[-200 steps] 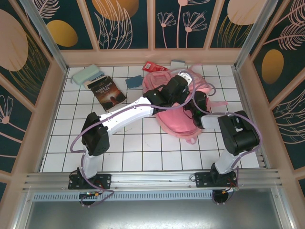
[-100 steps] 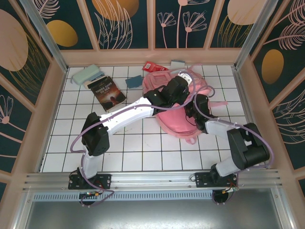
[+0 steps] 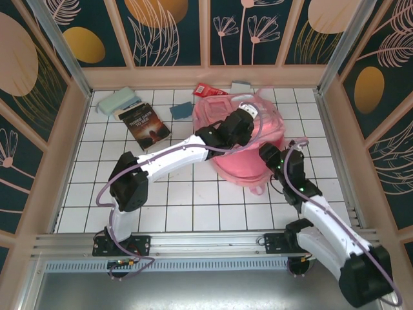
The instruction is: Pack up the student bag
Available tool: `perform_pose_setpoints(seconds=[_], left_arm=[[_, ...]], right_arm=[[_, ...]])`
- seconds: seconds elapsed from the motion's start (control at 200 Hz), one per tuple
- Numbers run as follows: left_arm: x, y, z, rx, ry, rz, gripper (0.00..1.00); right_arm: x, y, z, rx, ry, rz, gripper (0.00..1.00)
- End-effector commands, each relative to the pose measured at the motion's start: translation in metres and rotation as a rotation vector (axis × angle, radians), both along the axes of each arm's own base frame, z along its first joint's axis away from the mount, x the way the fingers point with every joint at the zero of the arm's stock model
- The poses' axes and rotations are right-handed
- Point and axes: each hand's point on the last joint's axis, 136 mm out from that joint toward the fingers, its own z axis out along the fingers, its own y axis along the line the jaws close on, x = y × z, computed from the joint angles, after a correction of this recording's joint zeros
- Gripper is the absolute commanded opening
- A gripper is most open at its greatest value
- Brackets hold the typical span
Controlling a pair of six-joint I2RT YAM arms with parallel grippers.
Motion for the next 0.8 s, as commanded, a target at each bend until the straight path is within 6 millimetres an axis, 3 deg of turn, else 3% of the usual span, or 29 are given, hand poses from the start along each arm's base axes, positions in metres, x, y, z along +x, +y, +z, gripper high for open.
perform_pose_setpoints(seconds=[0.0, 0.065, 0.16, 0.26, 0.305, 0.39, 0.586, 0.796], left_arm=[[0.007, 0.019, 0.040, -0.121, -0.040, 0.066, 0.44], [0.006, 0.026, 0.040, -0.154, -0.016, 0.075, 0.61], [0.007, 0.043, 0.045, -0.234, 0.021, 0.085, 0.75], [0.016, 0.075, 0.047, -0.294, 0.043, 0.147, 0.76], [0.022, 0.091, 0.039, -0.287, 0.051, 0.193, 0.76], [0.032, 0.131, 0.036, -0.295, 0.045, 0.295, 0.76], [0.051, 0.215, 0.005, -0.346, 0.075, 0.518, 0.74], [0.062, 0.281, -0.030, -0.373, 0.099, 0.695, 0.75]], right_arm=[[-0.012, -0.013, 0.008, -0.154, -0.009, 0.014, 0.63], [-0.010, -0.008, 0.021, -0.176, -0.036, 0.049, 0.64], [-0.004, 0.002, 0.031, -0.191, -0.053, 0.100, 0.64], [0.005, 0.018, 0.039, -0.187, -0.075, 0.171, 0.64], [0.008, 0.025, 0.043, -0.182, -0.087, 0.201, 0.64], [0.015, 0.039, 0.051, -0.189, -0.116, 0.241, 0.64], [0.030, 0.095, 0.063, -0.211, -0.155, 0.396, 0.64], [0.047, 0.163, 0.057, -0.258, -0.152, 0.544, 0.63]])
